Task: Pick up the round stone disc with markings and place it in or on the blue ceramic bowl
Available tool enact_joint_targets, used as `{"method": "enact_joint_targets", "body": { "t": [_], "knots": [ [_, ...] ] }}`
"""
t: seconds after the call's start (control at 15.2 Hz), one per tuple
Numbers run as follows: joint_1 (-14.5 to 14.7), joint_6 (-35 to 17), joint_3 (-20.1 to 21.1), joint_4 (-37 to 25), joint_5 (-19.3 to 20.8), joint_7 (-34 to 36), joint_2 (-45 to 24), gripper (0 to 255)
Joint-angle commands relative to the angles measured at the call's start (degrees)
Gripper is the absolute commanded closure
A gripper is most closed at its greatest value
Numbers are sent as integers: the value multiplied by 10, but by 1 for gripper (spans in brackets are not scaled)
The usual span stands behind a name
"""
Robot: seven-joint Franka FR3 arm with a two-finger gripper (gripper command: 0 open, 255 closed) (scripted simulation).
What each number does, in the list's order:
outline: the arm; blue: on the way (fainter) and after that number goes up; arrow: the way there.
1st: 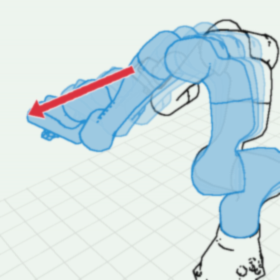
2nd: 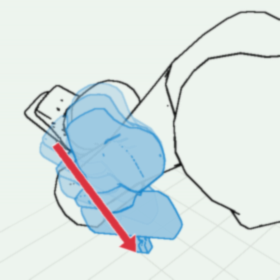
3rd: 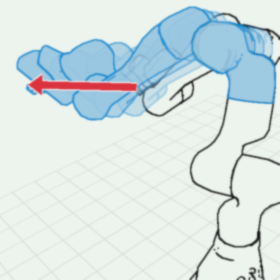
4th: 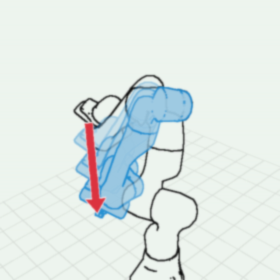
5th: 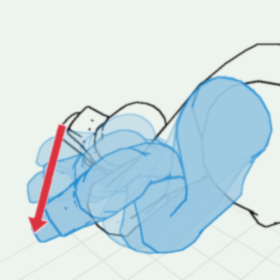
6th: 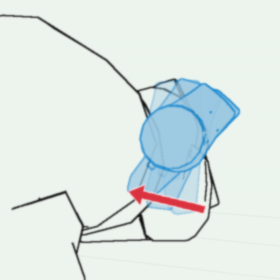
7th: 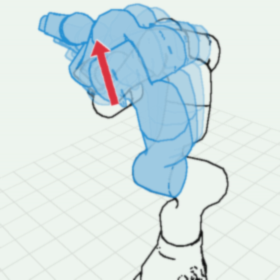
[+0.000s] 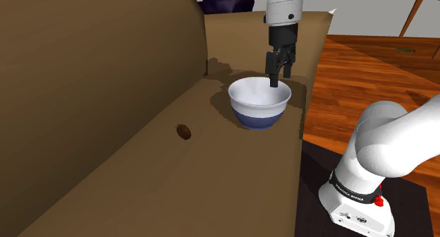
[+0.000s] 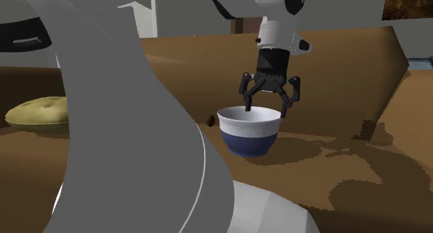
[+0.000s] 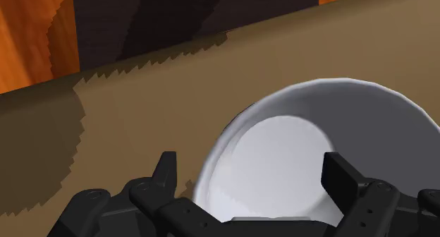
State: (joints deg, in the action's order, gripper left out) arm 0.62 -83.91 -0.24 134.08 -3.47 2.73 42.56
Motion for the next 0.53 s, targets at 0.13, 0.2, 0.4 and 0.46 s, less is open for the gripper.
{"method": "enact_joint_targets", "body": {
  "t": [0.13,0.2,0.4,0.46],
  "knots": [
    [9,-24,23,-2,-14,21,-18,0],
    [13,-36,34,-5,-20,32,-28,0],
    [24,-72,68,-15,-35,64,-63,0],
    [27,-83,79,-20,-39,74,-75,0]
  ]
}}
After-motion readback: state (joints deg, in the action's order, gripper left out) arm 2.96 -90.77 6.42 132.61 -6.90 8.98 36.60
